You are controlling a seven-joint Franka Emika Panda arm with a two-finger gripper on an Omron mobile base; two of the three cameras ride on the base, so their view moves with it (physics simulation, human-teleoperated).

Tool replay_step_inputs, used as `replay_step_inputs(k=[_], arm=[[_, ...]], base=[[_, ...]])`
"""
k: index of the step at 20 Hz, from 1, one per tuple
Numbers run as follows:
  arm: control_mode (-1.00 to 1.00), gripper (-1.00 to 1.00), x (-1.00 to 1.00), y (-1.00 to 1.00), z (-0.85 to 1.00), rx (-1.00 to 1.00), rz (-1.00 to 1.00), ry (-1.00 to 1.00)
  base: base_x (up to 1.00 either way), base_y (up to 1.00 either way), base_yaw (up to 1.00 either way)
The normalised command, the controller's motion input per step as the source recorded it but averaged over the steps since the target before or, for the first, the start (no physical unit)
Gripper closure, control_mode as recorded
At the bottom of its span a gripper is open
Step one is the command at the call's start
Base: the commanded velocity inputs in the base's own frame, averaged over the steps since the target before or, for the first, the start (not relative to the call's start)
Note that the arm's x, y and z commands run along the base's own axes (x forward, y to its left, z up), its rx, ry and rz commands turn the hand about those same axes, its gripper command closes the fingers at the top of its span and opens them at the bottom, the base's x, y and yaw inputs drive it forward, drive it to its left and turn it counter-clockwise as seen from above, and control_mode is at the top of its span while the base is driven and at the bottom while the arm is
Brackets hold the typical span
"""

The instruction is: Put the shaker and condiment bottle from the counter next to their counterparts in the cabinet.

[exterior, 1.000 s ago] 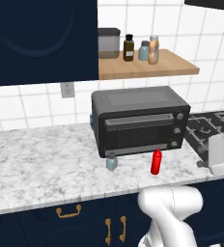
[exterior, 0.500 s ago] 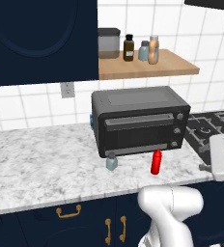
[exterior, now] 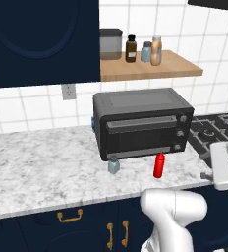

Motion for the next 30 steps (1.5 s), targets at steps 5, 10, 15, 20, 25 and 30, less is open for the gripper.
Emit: replay_step_inputs(k=[5, 10, 15, 20, 25, 30], arm=[[-1.00, -1.00, 0.05, 0.04, -0.15, 0.12, 0.00, 0.00], [-1.00, -1.00, 0.13, 0.05, -0.08, 0.11, -0.04, 0.00], [-1.00, -1.00, 0.20, 0.18, -0.09, 0.01, -0.10, 0.00], [-1.00, -1.00, 0.17, 0.10, -0.16, 0.00, -0.09, 0.00], [-1.00, -1.00, 0.12, 0.06, -0.24, 0.00, -0.03, 0.00], [-1.00, -1.00, 0.16, 0.00, -0.20, 0.00, -0.02, 0.00]], base=[[0.00, 0.00, 0.00], [0.00, 0.00, 0.00], [0.00, 0.00, 0.00], [0.00, 0.00, 0.00], [0.00, 0.00, 0.00], [0.00, 0.00, 0.00]])
